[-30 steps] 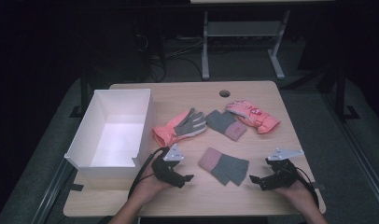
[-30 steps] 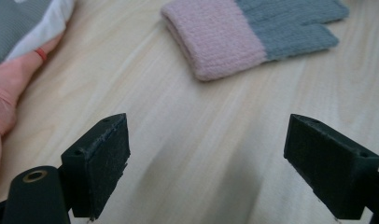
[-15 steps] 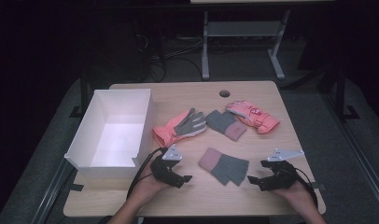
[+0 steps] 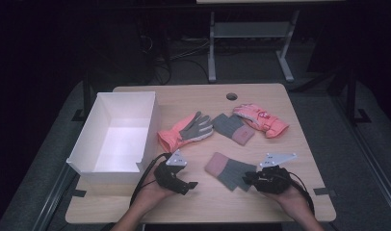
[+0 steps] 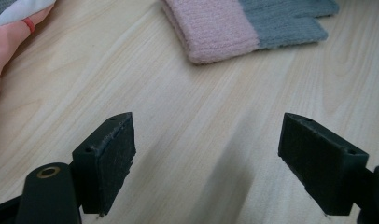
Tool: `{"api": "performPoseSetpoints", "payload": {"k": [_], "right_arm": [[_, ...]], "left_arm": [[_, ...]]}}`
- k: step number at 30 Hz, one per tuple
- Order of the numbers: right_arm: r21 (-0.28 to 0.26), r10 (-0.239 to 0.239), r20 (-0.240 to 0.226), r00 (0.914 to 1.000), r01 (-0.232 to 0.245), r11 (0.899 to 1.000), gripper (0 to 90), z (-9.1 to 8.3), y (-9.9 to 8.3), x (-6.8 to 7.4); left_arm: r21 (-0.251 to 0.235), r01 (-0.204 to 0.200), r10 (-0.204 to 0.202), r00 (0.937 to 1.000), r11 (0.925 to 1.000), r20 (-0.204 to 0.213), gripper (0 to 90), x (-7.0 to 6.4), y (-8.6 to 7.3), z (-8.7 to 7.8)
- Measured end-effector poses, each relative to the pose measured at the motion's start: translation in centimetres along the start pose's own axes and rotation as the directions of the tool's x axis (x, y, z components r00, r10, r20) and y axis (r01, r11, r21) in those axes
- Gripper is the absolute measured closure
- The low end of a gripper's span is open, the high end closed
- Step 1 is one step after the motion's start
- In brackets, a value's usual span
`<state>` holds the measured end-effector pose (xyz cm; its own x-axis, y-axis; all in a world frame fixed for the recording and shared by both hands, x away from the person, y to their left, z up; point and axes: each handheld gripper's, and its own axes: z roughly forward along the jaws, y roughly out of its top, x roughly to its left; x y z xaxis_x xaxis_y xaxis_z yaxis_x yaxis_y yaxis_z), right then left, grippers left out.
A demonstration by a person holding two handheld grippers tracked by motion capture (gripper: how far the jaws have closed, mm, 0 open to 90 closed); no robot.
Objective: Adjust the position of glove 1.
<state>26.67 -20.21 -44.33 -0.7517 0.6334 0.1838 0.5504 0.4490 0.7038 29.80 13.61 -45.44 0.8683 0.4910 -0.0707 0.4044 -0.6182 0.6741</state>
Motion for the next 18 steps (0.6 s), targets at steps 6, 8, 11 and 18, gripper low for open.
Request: {"api": "performPoseSetpoints", "payload": {"k": [6,8,11,18], "right_arm": [[0.042,-0.018,-0.024,0.9995,0.019,0.999,90.0,0.8,-0.2,0.1],[0.061,-0.021,-0.028,0.9994,0.023,0.998,90.0,1.1,-0.3,0.2],[0.085,-0.028,-0.030,0.9992,0.031,0.996,90.0,1.5,-0.4,0.4],[0.115,-0.042,-0.014,0.9990,0.043,0.992,90.0,1.8,-0.6,0.2]], "left_arm": [[-0.002,-0.004,0.004,1.0000,1.0000,0.007,17.1,-0.2,-0.1,0.2],[-0.008,0.001,-0.001,1.0000,1.0000,0.007,17.1,-0.2,-0.1,0.2],[-0.008,0.003,-0.003,0.9999,1.0000,0.010,17.1,-0.1,0.0,0.2],[0.004,-0.009,0.009,0.9999,0.9999,0.008,15.9,-0.1,-0.1,0.1]]}}
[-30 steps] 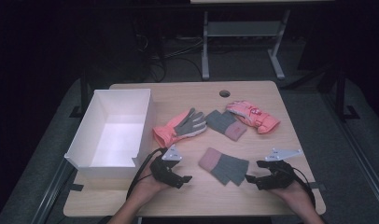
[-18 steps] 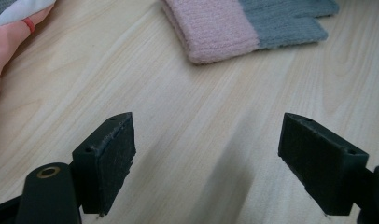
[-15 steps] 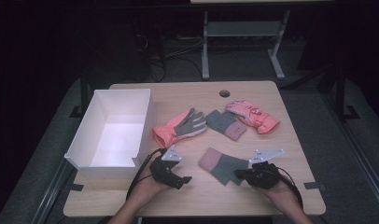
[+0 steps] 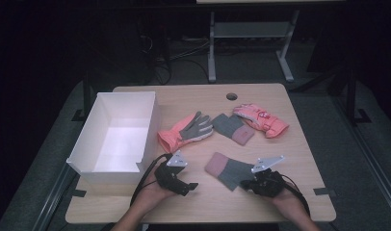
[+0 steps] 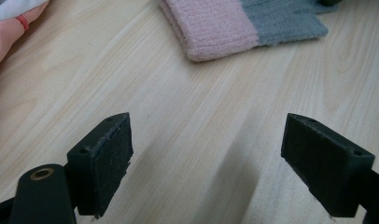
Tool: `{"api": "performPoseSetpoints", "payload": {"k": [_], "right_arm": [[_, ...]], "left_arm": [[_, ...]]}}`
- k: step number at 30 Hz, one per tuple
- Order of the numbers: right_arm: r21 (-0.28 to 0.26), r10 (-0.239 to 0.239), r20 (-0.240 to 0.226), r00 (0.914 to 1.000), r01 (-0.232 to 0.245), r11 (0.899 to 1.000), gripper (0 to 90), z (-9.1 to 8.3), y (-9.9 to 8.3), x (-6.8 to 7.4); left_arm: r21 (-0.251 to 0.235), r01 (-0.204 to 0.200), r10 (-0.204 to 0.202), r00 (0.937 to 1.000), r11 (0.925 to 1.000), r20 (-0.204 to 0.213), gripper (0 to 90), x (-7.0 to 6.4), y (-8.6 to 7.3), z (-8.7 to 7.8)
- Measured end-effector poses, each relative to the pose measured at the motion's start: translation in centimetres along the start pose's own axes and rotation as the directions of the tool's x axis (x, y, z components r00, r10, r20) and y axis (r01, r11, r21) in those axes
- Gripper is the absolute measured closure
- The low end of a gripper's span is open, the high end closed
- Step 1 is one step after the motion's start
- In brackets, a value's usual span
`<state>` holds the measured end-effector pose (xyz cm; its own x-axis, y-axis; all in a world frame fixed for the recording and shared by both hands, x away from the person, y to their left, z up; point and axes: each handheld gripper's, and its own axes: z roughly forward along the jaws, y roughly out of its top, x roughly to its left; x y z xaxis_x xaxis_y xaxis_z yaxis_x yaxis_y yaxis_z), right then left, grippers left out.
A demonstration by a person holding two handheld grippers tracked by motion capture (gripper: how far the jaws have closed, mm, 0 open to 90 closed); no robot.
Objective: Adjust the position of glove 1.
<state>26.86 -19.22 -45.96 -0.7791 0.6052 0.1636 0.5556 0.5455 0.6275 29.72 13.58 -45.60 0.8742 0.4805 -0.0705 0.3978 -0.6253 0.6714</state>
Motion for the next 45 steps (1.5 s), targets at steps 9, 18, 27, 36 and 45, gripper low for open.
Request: {"api": "performPoseSetpoints", "payload": {"k": [9,18,27,36,45], "right_arm": [[-0.001,0.039,0.062,0.9973,-0.039,0.999,90.0,-0.5,0.1,-2.1],[-0.004,0.068,0.151,0.9863,-0.068,0.998,90.0,-0.1,1.4,-5.0],[-0.069,0.062,0.125,0.9902,-0.054,0.996,90.0,-0.5,3.2,-4.7],[-0.098,0.002,0.025,0.9997,0.000,0.995,90.0,3.6,8.8,-2.8],[-0.066,-0.020,0.003,0.9998,0.020,0.998,90.0,6.6,10.6,-2.2]], "left_arm": [[-0.013,0.011,-0.011,0.9999,0.9999,0.002,15.9,-0.1,0.1,0.1],[-0.003,0.005,-0.005,1.0000,1.0000,0.004,15.9,0.0,0.0,0.0],[0.003,0.008,-0.008,0.9999,1.0000,0.011,15.9,0.1,0.0,0.1],[-0.003,0.008,-0.008,0.9999,1.0000,0.014,15.9,0.1,0.0,0.1],[-0.001,0.009,-0.009,0.9998,1.0000,0.018,15.9,0.1,-0.1,-0.1]]}}
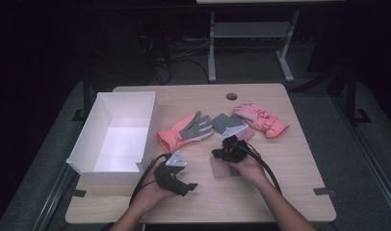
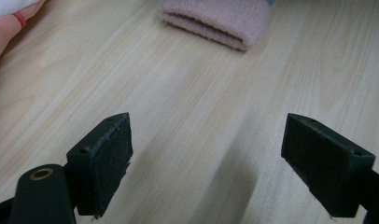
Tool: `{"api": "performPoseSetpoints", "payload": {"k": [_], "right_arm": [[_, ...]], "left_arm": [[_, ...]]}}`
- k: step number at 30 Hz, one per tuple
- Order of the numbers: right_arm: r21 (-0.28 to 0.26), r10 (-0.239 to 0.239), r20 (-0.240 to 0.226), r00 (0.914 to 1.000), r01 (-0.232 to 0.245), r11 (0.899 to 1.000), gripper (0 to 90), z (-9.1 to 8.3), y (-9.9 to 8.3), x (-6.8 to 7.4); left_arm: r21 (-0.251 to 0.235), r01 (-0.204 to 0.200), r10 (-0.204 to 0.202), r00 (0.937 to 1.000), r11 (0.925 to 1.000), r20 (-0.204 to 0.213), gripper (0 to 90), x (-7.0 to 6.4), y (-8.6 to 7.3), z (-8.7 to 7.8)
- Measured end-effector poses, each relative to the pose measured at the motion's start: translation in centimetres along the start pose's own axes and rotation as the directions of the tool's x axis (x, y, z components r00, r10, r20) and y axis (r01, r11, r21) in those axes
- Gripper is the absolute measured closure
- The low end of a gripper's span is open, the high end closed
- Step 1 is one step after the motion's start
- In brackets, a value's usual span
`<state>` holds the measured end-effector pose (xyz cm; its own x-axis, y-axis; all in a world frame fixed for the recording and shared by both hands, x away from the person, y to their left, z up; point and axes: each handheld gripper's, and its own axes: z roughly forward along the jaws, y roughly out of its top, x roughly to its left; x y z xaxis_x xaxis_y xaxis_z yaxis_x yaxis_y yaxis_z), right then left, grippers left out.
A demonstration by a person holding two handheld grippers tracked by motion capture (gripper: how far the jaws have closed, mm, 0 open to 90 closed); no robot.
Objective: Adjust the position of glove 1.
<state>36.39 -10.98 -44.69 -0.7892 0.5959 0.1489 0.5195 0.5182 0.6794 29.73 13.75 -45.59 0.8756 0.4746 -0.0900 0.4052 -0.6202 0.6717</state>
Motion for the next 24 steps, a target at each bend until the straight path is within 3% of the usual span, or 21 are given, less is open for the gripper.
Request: {"api": "performPoseSetpoints", "payload": {"k": [9,17,19,24], "right_arm": [[0.036,-0.002,-0.009,1.0000,0.002,0.999,90.0,0.4,-0.9,0.2],[0.053,-0.012,-0.040,0.9991,0.014,0.999,90.0,-0.7,-2.2,1.6],[0.077,-0.035,-0.055,0.9979,0.040,0.996,90.0,-1.4,-2.8,2.3],[0.083,-0.046,-0.063,0.9969,0.052,0.995,90.0,-2.3,-4.0,3.0]], "left_arm": [[0.000,0.003,-0.003,1.0000,1.0000,0.002,15.9,-0.1,0.0,0.1],[-0.004,0.006,-0.006,1.0000,1.0000,-0.001,15.9,-0.1,0.0,0.1],[0.003,-0.001,0.001,1.0000,1.0000,0.000,15.9,-0.1,0.0,0.0],[0.007,0.006,-0.006,1.0000,1.0000,0.001,15.9,0.0,0.0,0.0]]}}
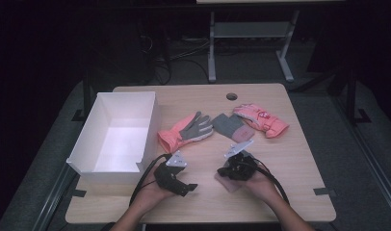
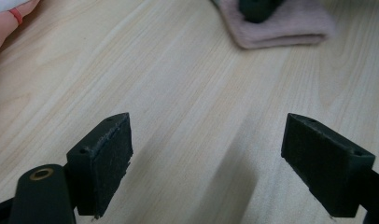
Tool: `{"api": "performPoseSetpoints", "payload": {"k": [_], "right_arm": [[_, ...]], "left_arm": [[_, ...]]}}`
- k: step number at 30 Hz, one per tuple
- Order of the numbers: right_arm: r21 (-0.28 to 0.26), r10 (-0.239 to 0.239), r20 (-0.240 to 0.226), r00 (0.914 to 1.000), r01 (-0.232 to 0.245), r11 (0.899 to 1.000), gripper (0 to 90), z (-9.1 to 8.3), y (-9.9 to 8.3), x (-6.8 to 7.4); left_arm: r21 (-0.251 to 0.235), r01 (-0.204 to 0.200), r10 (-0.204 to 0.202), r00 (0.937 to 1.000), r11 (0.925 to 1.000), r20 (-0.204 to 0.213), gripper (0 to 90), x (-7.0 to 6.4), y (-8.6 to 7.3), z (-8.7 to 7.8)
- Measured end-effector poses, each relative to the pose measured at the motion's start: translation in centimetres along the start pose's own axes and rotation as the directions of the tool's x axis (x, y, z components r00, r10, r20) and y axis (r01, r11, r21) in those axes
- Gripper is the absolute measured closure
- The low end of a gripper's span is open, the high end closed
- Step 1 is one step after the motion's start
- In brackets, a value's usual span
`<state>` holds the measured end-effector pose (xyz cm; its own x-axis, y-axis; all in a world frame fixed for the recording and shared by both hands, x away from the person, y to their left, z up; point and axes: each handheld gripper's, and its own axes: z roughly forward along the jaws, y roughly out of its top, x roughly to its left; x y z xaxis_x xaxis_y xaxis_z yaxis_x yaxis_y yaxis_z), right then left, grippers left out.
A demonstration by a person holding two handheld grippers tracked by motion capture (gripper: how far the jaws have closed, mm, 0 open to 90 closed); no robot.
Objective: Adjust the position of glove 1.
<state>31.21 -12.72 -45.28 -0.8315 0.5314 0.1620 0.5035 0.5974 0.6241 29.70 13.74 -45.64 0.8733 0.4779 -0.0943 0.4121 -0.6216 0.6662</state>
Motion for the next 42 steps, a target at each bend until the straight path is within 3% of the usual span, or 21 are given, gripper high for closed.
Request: {"api": "performPoseSetpoints", "payload": {"k": [9,17,20,24,29,33,36,39,42], "right_arm": [[0.000,0.030,-0.013,0.9995,-0.030,1.000,90.0,-2.5,-3.2,1.1],[0.002,0.051,0.002,0.9987,-0.051,0.999,90.0,-4.4,-5.3,0.8],[-0.003,0.064,0.004,0.9979,-0.064,0.998,90.0,-5.0,-6.0,0.6],[-0.049,0.045,0.011,0.9989,-0.044,0.998,90.0,-5.8,-5.9,0.3],[-0.071,0.085,0.067,0.9942,-0.080,0.994,90.0,-7.0,-6.1,-1.6],[-0.081,0.112,0.079,0.9906,-0.105,0.991,90.0,-6.3,-5.5,-3.1],[-0.063,0.112,0.066,0.9915,-0.108,0.992,90.0,-5.6,-5.1,-3.2],[-0.004,0.089,0.078,0.9930,-0.089,0.996,90.0,-4.3,-4.9,-3.1],[0.001,0.084,0.066,0.9943,-0.084,0.996,90.0,-3.7,-4.6,-2.8]], "left_arm": [[-0.008,0.007,-0.007,1.0000,0.9999,0.001,15.9,-0.1,0.0,0.0],[-0.008,0.010,-0.010,0.9999,0.9999,0.002,15.9,-0.1,-0.1,-0.1],[-0.010,0.014,-0.014,0.9999,0.9999,0.000,15.9,0.0,-0.1,0.0],[-0.009,0.012,-0.012,0.9999,0.9999,0.002,15.9,-0.1,0.0,0.0],[-0.002,0.012,-0.012,0.9999,0.9999,0.004,15.9,0.0,-0.1,0.1],[-0.007,0.013,-0.013,0.9999,0.9999,0.003,15.9,-0.1,0.0,0.1],[-0.007,0.013,-0.013,0.9999,0.9999,0.003,15.9,-0.1,0.0,0.1],[-0.003,0.012,-0.012,0.9999,0.9999,0.005,15.9,-0.1,-0.1,0.0],[-0.005,0.009,-0.009,0.9999,0.9999,0.007,15.9,-0.1,-0.1,0.0]]}}
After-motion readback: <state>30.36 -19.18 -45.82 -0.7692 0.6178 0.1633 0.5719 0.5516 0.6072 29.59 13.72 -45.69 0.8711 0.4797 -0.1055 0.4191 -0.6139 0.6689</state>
